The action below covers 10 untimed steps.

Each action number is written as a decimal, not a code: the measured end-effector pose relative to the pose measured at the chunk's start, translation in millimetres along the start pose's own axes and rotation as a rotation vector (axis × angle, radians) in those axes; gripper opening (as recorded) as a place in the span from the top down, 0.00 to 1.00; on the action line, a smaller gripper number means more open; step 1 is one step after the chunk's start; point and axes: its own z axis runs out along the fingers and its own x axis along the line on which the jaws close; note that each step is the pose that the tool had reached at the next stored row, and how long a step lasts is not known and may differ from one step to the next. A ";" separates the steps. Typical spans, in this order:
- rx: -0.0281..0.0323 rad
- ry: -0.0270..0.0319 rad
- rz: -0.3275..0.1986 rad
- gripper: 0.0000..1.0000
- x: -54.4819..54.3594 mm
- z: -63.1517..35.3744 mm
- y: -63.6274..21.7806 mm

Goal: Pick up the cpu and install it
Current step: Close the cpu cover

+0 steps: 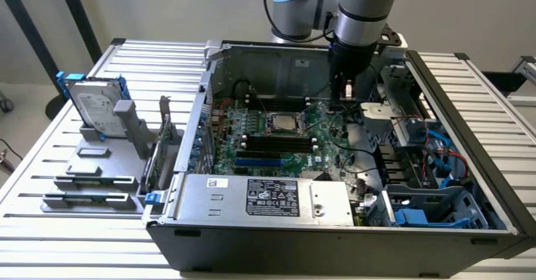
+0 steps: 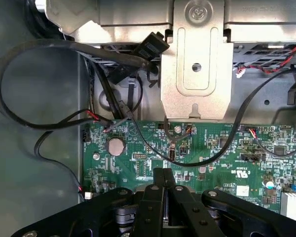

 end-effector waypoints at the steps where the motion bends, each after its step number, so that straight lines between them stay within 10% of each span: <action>1: 0.0004 0.0027 -0.004 0.89 -0.1 1.2 0.0; 10: 0.0026 0.0246 -0.019 0.89 -1.2 12.9 -0.8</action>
